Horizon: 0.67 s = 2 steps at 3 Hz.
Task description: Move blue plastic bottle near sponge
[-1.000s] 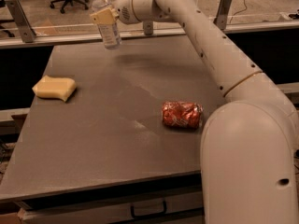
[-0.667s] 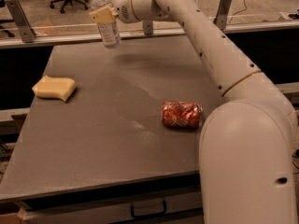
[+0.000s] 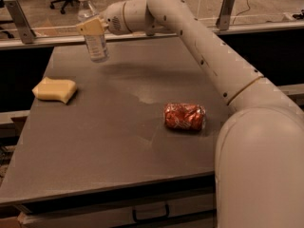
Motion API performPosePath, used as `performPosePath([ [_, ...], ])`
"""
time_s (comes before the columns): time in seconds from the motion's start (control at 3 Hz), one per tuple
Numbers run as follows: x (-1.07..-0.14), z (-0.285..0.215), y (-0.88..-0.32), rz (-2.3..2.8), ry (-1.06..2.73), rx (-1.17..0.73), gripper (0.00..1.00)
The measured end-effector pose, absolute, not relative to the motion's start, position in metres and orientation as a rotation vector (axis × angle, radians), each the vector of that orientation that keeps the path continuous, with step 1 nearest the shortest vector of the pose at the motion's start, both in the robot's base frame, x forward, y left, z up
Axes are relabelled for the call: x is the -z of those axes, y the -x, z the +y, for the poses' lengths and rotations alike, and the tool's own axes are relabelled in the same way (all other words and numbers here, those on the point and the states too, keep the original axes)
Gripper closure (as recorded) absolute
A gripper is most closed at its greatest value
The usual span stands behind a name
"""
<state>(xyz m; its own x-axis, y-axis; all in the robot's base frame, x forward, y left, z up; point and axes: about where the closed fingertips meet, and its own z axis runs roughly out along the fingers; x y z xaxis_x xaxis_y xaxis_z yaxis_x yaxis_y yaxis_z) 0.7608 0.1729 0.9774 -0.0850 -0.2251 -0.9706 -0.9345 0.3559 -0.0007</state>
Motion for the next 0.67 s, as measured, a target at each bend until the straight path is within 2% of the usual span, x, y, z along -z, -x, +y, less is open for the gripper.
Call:
performPosePath([
  [0.67,-0.962,0.216,-0.704,1.524,1.121,-0.996,1.0],
])
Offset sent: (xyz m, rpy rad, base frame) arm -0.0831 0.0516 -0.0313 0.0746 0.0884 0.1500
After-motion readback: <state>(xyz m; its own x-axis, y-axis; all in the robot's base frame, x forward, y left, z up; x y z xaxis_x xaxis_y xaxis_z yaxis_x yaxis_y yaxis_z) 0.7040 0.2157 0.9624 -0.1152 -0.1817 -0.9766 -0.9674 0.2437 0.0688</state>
